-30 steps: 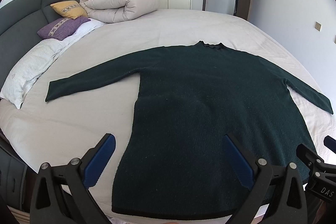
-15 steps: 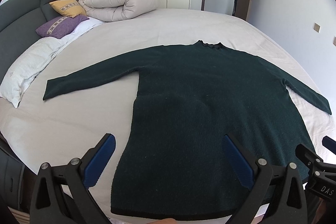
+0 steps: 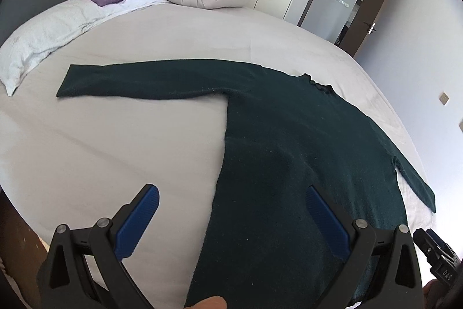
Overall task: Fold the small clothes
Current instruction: 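Grasp the cuff of the sleeve nearest the right gripper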
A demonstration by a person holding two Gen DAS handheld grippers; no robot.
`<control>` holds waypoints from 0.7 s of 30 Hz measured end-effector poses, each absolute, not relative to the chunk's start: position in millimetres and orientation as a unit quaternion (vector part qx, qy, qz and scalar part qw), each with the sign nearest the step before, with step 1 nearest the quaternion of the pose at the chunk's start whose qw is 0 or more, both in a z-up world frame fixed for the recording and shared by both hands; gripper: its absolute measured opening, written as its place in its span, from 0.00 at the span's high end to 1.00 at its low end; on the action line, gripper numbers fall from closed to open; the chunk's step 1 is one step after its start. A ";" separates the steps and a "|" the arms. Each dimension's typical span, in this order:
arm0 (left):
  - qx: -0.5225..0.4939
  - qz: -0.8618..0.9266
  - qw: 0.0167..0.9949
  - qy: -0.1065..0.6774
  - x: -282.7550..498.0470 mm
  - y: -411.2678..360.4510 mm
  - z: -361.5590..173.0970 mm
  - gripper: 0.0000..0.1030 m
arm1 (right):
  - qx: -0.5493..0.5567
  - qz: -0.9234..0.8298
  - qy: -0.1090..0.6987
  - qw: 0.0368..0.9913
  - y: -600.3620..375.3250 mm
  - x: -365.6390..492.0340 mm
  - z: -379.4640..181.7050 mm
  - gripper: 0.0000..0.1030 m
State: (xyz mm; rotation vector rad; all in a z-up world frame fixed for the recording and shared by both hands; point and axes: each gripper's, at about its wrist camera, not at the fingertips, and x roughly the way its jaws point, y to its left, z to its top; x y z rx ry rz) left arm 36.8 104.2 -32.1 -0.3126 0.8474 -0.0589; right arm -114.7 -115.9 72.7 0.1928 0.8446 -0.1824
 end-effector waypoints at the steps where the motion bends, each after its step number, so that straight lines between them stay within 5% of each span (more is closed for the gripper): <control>1: -0.161 -0.039 0.899 0.406 38.8 105.5 -33.7 0.00 | 0.102 -0.082 0.400 0.907 -121.4 -113.9 75.0 0.00; 9: -0.140 -0.093 0.868 0.468 75.6 67.5 -51.4 0.00 | 0.239 -0.136 0.313 0.909 -253.1 -125.4 80.1 0.00; 15: -0.131 -0.100 0.864 0.475 105.6 30.2 -54.6 0.00 | 0.452 -0.254 0.223 0.825 -428.2 -171.6 39.2 0.00; 21: -0.157 -0.148 0.846 0.488 140.1 -14.1 -65.2 0.01 | 0.586 -0.269 0.173 0.744 -548.7 -185.6 -11.5 0.12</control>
